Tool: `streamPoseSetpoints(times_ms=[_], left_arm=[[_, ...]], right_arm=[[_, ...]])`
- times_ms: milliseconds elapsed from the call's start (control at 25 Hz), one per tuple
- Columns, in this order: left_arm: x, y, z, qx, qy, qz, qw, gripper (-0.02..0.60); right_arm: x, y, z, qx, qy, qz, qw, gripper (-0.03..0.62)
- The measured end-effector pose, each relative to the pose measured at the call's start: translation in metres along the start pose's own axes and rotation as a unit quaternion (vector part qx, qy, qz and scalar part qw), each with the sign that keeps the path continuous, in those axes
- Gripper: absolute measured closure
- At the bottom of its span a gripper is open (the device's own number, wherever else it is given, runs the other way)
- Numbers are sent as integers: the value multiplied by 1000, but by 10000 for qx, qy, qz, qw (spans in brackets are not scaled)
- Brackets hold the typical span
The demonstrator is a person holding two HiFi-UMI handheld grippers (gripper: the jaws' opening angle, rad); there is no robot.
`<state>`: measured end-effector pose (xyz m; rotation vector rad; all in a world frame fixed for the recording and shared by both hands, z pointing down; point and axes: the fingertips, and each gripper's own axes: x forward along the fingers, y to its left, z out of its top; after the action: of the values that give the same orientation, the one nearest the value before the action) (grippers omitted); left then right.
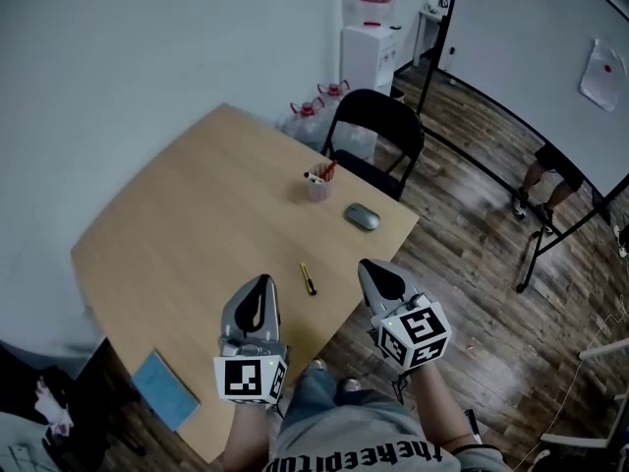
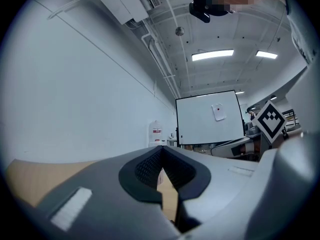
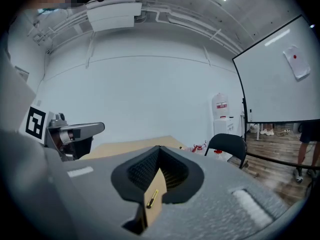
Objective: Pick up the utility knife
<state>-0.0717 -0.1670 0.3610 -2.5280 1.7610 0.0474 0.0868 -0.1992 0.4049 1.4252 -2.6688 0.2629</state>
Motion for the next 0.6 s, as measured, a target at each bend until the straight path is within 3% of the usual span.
streamPoseSetpoints(times_ms=[600], left_arm=[[13,27,-40,-312,315,-131,9989,561]], right_arm=[[46,14,-82,51,1346,73,9909,592]])
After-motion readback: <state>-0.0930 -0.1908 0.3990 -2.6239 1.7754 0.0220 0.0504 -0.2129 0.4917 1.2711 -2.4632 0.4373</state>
